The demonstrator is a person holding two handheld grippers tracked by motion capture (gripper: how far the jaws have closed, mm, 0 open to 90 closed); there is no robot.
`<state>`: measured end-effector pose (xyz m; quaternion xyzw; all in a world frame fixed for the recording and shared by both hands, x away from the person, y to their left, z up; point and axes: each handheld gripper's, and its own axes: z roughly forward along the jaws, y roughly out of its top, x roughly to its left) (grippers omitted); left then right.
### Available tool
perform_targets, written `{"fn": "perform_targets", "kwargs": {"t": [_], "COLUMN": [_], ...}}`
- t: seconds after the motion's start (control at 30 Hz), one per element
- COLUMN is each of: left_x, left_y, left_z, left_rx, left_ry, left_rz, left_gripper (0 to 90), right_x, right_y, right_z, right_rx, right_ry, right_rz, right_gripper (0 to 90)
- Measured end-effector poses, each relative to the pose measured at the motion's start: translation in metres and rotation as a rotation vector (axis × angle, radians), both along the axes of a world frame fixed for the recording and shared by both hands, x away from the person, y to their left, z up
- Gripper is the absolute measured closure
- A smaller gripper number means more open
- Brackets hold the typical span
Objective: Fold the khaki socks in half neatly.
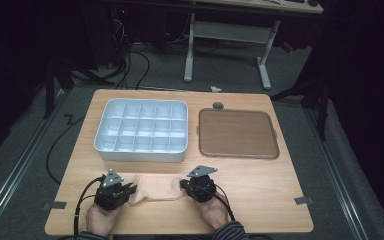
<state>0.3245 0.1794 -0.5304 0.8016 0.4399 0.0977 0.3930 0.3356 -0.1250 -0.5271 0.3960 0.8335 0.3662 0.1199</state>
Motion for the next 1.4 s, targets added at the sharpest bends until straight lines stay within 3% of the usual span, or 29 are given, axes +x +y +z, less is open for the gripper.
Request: {"fn": "perform_targets", "kwargs": {"t": [0.27,0.37,1.03,1.4], "left_x": [0.001,0.002,0.004,0.014], "left_y": [-0.003,-0.004,-0.038,-0.059], "left_z": [0.005,0.007,0.013,0.013], "left_rx": [-0.023,-0.066,-0.111,-0.132], "left_ry": [0.002,0.016,0.008,0.004], "left_rz": [-0.035,-0.048,-0.113,-0.134], "left_gripper": [81.9,81.9,81.9,81.8], "right_x": [-0.002,-0.004,-0.019,-0.022], "right_y": [-0.009,-0.014,-0.05,-0.074], "right_z": [0.002,0.004,0.018,0.02], "right_rx": [0.033,0.038,0.043,0.054], "right_ry": [0.0,-0.009,-0.035,-0.047], "right_rz": [-0.022,-0.028,-0.086,-0.14], "right_gripper": [88.2,88.2,88.2,88.2]}}
